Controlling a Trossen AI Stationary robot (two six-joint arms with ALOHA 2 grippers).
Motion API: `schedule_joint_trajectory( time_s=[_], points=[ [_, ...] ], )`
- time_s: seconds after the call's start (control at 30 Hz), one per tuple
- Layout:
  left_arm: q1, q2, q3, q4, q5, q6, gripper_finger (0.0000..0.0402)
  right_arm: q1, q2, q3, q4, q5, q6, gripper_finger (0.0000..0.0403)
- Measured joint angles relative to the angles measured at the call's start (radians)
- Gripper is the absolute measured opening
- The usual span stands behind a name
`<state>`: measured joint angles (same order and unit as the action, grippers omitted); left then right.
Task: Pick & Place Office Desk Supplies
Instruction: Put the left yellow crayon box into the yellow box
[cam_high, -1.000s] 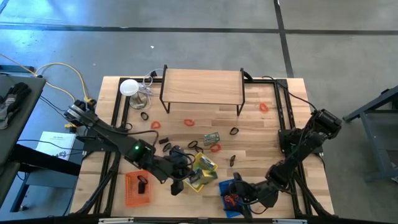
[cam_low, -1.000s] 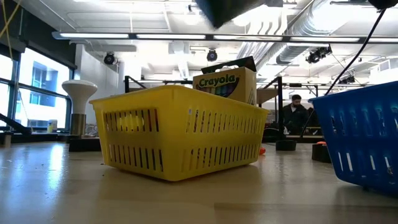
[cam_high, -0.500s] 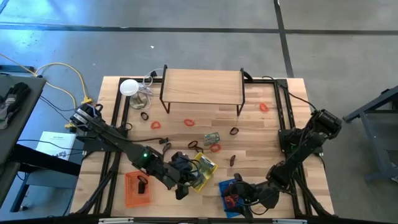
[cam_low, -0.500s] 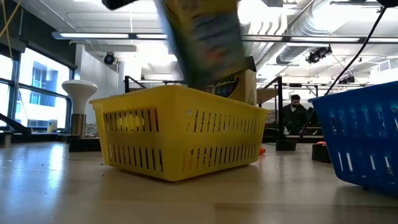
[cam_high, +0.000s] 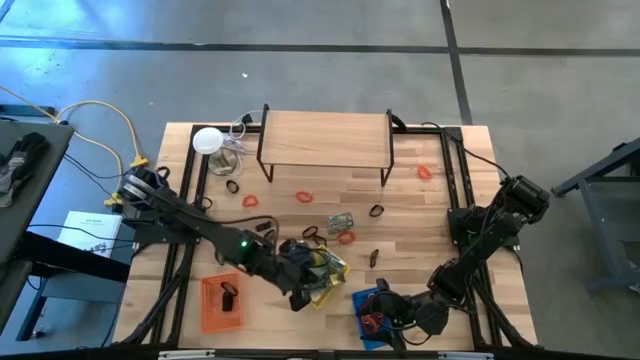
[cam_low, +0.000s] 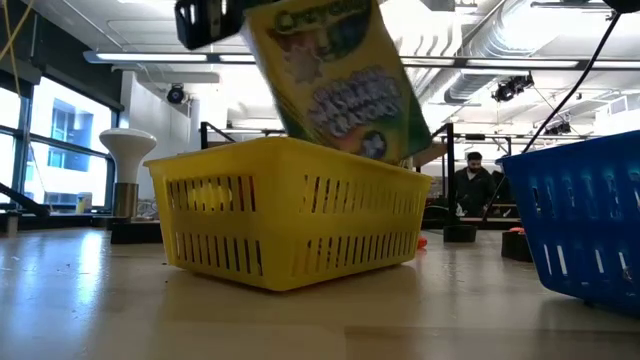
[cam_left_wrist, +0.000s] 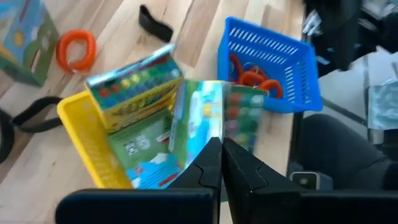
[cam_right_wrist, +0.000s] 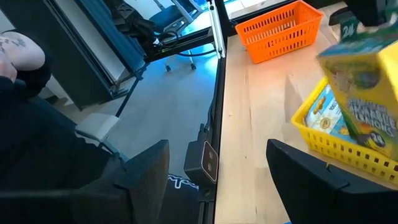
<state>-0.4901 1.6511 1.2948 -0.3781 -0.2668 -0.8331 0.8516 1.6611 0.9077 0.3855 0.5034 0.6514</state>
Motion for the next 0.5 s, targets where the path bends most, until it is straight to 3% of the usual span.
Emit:
schedule_joint_trajectory(
  time_s=[0.27, 0.5],
  points=[
    [0.013, 0.048, -0.004, -0.037, 0.029, -0.01, 0.0, 0.0, 0.0, 0.0, -0.011, 0.0, 0.011, 0.0256],
    [0.031, 0.05, -0.005, -0.156, -0.006, -0.053, 0.0, 0.0, 0.0, 0.0, -0.015, 0.0, 0.026, 0.0256]
  ],
)
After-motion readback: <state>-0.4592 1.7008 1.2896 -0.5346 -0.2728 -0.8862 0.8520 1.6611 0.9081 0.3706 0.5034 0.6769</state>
